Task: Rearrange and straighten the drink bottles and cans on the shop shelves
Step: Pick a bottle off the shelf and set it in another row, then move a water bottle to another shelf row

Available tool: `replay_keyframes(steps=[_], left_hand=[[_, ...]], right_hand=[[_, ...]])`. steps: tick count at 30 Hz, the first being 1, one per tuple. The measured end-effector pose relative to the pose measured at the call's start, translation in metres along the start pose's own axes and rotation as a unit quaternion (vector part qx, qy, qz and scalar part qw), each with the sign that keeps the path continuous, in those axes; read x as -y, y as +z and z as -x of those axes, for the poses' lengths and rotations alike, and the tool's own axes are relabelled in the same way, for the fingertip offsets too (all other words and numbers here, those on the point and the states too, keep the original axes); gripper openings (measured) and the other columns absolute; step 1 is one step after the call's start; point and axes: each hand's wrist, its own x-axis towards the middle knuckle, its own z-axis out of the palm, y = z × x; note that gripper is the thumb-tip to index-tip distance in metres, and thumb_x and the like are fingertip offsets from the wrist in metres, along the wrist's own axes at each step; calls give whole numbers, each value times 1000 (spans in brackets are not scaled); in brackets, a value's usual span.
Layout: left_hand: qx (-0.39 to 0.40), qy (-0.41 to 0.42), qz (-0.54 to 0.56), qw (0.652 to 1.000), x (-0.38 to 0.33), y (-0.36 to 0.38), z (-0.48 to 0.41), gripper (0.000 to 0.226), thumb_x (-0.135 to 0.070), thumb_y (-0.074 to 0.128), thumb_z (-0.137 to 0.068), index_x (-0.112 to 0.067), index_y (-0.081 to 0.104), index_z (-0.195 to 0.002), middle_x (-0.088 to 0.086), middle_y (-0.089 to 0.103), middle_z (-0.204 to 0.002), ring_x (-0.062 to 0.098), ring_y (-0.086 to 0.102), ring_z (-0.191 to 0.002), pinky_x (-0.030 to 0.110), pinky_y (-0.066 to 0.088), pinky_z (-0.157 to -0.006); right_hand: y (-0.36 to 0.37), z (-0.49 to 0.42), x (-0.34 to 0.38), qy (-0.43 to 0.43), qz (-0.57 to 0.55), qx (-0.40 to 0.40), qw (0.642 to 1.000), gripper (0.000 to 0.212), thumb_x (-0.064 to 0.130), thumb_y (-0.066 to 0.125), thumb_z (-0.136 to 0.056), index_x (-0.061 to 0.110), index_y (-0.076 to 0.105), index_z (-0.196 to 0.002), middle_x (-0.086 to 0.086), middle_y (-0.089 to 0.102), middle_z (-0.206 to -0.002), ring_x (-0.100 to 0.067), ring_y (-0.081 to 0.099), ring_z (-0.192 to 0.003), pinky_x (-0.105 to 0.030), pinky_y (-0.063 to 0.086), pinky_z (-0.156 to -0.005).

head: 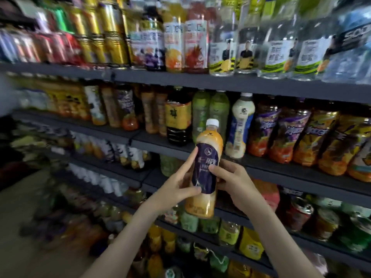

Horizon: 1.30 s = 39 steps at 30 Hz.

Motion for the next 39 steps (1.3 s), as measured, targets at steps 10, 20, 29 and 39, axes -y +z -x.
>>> replay_keyframes(steps=[10,20,29,39], left_hand=[[-123,-20,-21,992,8,-160,86,89,-13,66,-88,-72,17,-132,-33,42,-139,4,47,-126,36,43,-104],[-202,-15,-19,979,37,-287,101,86,-12,67,-88,-72,22,-131,-12,44,-145,8,46,-130,35,43,-104],[-161,5,-103,982,71,-407,53,88,-8,65,-89,-61,17,-140,-23,37,-148,4,40,-134,40,39,-109],[-54,57,-153,985,95,-472,-11,76,-29,61,-92,-60,12,-142,-47,33,-135,-12,36,-130,20,36,-107]], right_hand=[[183,-65,-15,-17,5,105,994,41,25,72,-69,15,66,-109,-2,75,-100,-21,72,-92,-33,57,-76],[301,-166,-38,-8,35,154,987,19,11,64,-89,19,66,-107,-1,74,-104,-18,70,-96,-33,57,-81],[349,-277,-48,-67,103,161,979,41,29,77,-80,21,63,-118,2,70,-114,-17,66,-106,-49,50,-97],[350,-309,-46,-124,66,7,990,38,19,75,-65,17,68,-102,7,75,-97,-9,70,-94,-20,54,-74]])
